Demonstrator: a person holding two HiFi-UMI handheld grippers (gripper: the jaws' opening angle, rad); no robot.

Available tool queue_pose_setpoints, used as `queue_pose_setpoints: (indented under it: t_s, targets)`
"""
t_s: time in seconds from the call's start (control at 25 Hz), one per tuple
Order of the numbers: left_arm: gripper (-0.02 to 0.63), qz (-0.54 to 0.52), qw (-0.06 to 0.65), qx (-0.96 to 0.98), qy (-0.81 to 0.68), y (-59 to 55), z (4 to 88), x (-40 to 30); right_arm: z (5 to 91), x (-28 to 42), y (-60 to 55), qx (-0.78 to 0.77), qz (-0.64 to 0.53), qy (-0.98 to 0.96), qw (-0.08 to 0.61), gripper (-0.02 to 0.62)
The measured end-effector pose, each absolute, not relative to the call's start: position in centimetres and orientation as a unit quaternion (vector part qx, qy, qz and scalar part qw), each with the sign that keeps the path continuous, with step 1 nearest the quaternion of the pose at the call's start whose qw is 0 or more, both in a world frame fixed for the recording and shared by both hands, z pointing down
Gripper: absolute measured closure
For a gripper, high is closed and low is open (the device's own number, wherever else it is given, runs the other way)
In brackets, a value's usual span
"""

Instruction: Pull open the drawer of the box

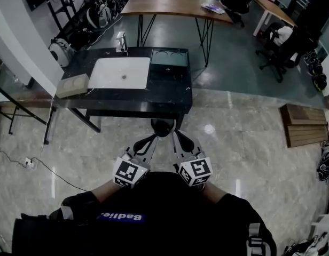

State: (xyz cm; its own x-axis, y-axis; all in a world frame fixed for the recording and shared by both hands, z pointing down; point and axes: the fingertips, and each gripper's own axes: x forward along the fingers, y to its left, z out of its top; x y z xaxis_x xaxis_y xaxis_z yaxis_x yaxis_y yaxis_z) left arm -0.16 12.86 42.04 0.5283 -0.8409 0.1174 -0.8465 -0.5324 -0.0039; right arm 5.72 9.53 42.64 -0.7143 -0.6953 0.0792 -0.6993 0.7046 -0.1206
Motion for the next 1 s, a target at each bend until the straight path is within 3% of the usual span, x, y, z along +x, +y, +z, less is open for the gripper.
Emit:
queue_pose_setpoints:
  t_s: [0.68,1.0]
  targets:
    - [0.604,0.067,0.027,0.848,-0.524,10.7,42.9,6.1,44.8,10.7,7.0,0.307,0.105,-0.946,0.019,0.592]
    - [0.604,0.059,0.038,0.844,-0.532,8.4,43.6,5.6,46.5,10.2,5.0,0.296,0.113,-0.948,0.041,0.592]
